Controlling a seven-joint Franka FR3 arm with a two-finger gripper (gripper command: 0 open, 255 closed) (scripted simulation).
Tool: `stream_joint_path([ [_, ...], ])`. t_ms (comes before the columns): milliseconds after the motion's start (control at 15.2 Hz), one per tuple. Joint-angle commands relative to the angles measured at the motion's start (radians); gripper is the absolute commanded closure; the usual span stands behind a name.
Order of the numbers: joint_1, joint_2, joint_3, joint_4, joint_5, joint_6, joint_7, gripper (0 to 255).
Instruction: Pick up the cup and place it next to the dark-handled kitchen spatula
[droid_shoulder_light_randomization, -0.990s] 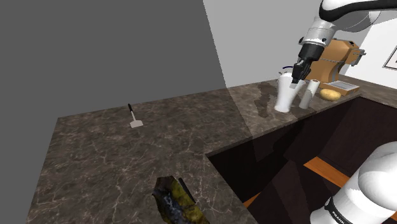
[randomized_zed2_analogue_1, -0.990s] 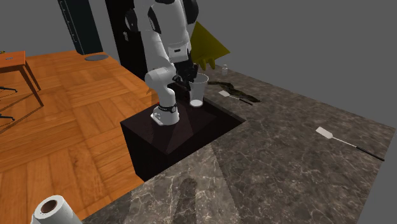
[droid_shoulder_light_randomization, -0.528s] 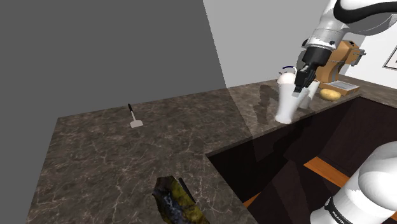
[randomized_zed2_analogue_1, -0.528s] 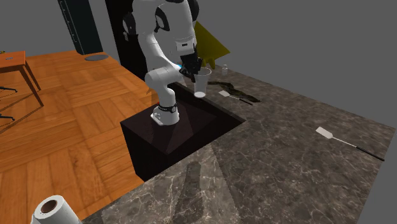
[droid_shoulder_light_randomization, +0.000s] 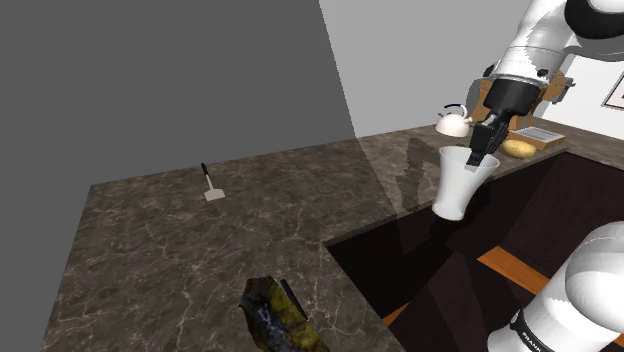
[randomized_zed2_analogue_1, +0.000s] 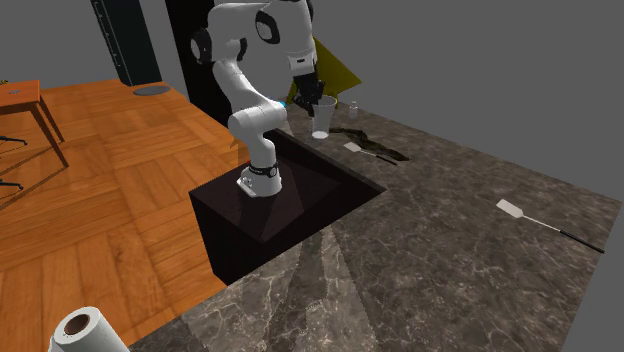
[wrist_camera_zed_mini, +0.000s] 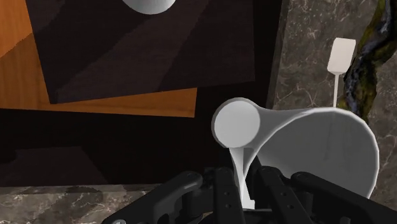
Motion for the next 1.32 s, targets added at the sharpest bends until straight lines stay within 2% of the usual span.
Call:
stream_joint_path([
  [0, 0.012, -0.053, 0.043, -0.035, 0.036, -0.008, 0.044, 255],
  [660, 0.099, -0.239, 0.276, -0.092, 0.253, -0.061, 0.282, 255],
  [1254, 0.167, -0.296, 0.507, -0.042, 0.468, -0.066, 0.501, 255],
])
